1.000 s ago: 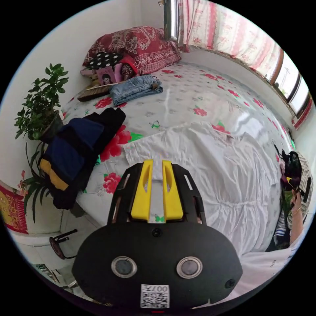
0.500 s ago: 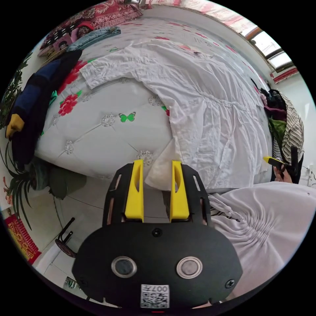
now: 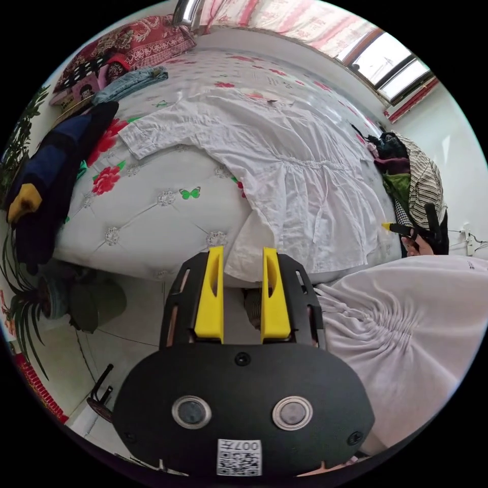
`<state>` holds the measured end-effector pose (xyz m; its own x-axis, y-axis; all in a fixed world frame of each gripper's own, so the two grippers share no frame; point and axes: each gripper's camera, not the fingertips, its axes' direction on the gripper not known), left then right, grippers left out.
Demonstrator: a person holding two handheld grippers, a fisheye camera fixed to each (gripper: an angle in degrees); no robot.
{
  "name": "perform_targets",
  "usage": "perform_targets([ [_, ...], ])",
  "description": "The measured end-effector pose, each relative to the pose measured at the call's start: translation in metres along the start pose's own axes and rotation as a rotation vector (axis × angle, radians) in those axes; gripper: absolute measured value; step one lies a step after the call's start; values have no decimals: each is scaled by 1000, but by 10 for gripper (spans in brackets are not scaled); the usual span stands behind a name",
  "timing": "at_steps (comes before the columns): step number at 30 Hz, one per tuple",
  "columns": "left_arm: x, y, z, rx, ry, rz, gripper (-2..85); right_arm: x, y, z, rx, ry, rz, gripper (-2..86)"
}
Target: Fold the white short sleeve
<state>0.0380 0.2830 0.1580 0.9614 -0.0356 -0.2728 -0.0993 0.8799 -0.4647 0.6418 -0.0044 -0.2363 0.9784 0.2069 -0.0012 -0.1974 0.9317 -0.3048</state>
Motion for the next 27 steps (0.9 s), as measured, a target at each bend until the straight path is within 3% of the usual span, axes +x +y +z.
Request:
perform_targets([
  [5, 28, -18, 44, -115, -15, 52, 121, -86, -7, -23, 25, -77, -307, 47],
  [7, 32, -21, 45, -110, -139, 30, 58, -94, 1, -42, 75, -10, -344, 45],
  [11, 29, -20, 44, -124, -116, 42, 45, -37, 30, -75, 141, 103, -153, 37],
  [17, 18, -11, 41, -105, -66, -33, 10, 38, 79, -61, 44, -28, 116, 34],
  [19, 17, -11, 40, -115, -61, -40, 1, 36, 89, -68, 124, -46, 125, 31],
  [24, 13, -13, 37, -147, -42, -64, -7, -6, 72, -78, 35, 9, -12, 5],
  [27, 10, -9, 25, -117, -51, -70, -8, -27, 69, -116, 148, 5, -69, 1],
])
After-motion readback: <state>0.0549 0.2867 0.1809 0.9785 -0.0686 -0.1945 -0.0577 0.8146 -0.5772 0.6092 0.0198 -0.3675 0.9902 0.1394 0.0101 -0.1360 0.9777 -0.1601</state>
